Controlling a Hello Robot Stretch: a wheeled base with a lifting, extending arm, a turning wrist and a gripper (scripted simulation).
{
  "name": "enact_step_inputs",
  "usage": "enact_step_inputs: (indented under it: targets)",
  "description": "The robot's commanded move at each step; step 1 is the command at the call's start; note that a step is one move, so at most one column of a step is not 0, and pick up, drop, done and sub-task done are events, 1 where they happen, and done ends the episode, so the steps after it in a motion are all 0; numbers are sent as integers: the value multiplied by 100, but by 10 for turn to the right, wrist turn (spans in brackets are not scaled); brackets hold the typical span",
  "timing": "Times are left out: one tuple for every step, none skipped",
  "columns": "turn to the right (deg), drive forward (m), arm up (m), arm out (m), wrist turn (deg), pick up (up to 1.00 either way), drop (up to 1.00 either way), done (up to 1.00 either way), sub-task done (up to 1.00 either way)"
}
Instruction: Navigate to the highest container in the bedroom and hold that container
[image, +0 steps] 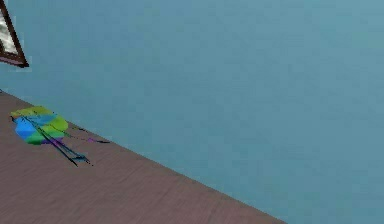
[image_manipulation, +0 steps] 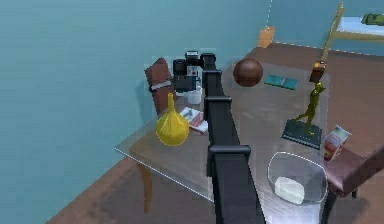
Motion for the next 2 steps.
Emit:
enact_step_inputs:
  targets:
    - [0, 0, -30, 0, 0, 0, 0, 0, 0]
    - [0, 0, 0, 0, 0, 100, 0, 0, 0]
